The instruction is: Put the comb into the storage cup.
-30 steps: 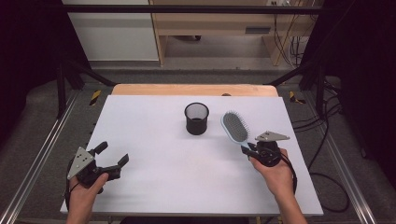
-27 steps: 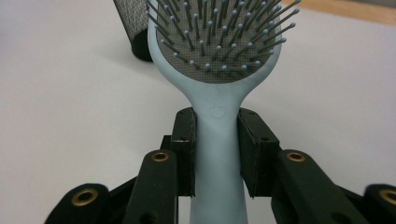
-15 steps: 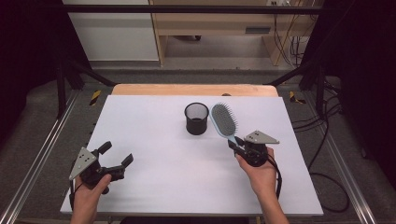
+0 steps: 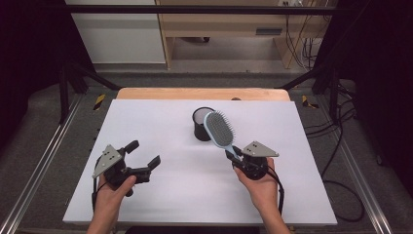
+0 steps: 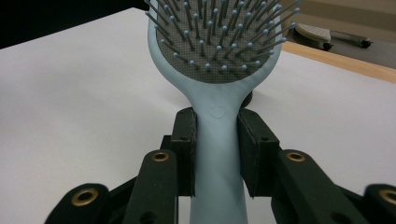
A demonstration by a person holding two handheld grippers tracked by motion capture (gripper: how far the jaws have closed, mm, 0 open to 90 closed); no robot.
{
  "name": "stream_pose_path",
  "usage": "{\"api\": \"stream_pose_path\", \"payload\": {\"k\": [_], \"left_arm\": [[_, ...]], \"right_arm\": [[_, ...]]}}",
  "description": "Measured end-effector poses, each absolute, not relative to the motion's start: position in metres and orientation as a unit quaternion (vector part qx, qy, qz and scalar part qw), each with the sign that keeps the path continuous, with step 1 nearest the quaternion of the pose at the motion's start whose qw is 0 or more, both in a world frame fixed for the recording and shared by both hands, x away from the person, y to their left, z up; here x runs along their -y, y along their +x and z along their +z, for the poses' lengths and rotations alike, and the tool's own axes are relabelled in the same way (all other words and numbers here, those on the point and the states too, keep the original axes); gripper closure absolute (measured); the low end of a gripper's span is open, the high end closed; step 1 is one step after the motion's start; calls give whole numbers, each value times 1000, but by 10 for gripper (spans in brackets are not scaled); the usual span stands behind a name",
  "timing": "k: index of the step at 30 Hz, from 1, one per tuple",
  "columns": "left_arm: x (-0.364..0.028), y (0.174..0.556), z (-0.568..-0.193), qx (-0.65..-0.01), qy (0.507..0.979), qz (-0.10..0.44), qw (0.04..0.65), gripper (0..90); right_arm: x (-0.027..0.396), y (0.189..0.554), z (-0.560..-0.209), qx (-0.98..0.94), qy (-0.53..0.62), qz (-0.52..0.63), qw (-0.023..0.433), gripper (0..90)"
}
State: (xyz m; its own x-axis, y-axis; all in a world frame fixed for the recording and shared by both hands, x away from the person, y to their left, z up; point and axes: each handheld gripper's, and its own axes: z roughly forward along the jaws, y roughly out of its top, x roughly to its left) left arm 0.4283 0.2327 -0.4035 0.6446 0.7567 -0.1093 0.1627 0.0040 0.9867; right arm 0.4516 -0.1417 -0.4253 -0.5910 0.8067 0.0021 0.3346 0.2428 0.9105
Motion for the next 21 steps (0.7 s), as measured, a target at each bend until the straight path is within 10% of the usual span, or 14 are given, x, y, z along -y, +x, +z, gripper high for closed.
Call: {"api": "stream_pose_path", "payload": {"k": [21], "left_arm": [[-139,462,-376,-307,673,210,639,18]], "right_arm": [[127,444,-424,-739,360,504,264,696]]}}
